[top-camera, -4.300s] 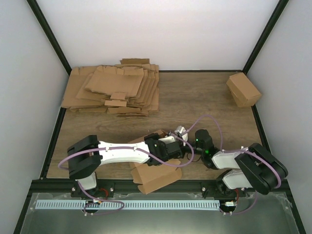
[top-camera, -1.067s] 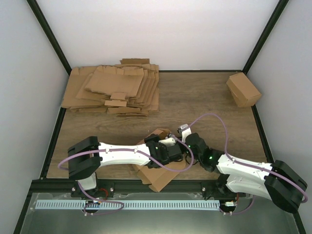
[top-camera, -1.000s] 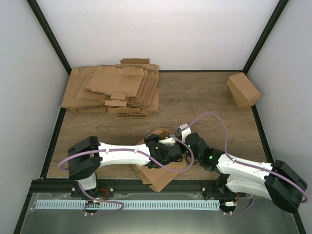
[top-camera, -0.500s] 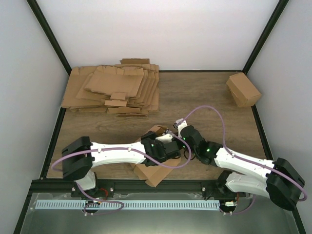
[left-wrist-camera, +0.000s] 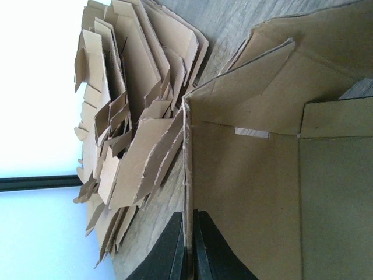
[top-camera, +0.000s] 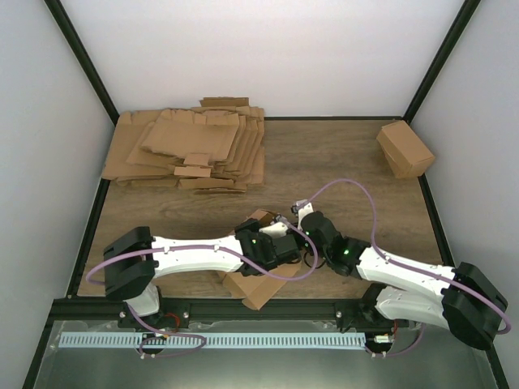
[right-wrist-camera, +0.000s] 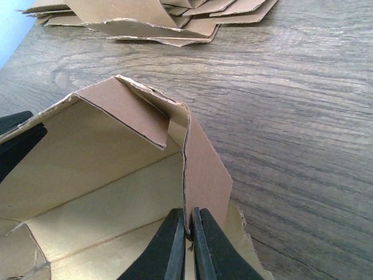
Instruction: Fold the paper box
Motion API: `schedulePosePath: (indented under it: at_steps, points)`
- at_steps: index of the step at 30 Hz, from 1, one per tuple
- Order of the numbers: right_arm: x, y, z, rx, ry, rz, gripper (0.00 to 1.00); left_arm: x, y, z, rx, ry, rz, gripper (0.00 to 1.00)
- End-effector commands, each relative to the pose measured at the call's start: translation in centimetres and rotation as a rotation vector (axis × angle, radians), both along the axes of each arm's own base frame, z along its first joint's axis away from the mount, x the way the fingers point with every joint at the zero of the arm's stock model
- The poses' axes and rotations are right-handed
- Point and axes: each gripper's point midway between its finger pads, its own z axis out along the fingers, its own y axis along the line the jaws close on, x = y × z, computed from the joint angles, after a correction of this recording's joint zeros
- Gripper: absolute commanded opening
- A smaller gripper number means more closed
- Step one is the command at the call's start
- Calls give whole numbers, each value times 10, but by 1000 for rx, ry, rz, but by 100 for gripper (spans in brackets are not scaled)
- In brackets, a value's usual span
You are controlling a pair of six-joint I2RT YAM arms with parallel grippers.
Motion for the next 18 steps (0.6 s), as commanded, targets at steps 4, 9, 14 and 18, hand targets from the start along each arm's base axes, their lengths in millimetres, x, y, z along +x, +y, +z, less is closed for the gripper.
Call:
schedulePosePath:
  at_steps: [4,9,14,18]
  points:
    - [-1,15,18,140,10,-16,6,-6,-31,3,-165,41,-33,4]
    - [-11,15,2,167,73,-7,4,-12,-33,-9,-102,56,-53,4]
    - [-17,14,-7,154,85,12,4,-15,-32,-26,-50,61,-50,4]
    - [-21,5,-16,99,78,20,4,-15,-28,-30,-40,57,-48,4]
